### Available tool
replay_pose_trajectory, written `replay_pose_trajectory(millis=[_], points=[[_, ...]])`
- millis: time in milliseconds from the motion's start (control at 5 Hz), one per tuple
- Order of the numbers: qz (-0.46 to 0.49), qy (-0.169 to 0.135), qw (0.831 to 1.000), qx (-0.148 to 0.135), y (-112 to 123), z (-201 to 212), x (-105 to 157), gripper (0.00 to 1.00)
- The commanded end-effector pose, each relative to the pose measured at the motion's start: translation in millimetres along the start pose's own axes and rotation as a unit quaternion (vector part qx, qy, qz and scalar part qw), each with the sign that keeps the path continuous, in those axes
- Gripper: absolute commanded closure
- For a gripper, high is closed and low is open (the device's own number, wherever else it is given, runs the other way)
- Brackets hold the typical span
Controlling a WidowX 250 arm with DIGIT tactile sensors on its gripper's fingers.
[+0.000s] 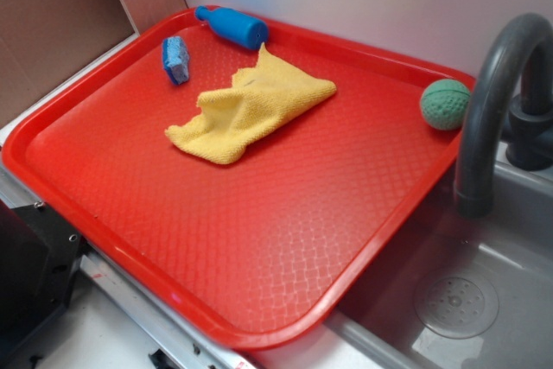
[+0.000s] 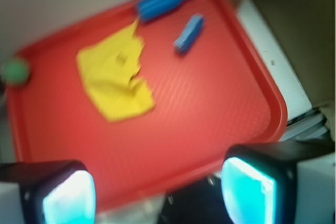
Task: Grab the blue sponge.
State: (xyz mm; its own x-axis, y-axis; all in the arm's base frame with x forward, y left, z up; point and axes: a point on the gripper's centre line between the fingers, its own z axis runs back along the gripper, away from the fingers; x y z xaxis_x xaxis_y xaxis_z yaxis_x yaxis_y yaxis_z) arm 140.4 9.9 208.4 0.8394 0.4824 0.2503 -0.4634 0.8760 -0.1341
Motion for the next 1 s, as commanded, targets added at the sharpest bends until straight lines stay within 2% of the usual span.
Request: replay_pose_trajectory(millis=[0,200,400,800], points=[[0.175,-0.109,0.978,0.023,24,-41,47,0.00],[0.198,-0.124,0.972,0.031,29,-74,70,0.00],[0.227,-0.115,0.966,0.052,39,-108,87,0.00],[0.245,-0.059,0.966,0.059,58,-180,111,0.00]])
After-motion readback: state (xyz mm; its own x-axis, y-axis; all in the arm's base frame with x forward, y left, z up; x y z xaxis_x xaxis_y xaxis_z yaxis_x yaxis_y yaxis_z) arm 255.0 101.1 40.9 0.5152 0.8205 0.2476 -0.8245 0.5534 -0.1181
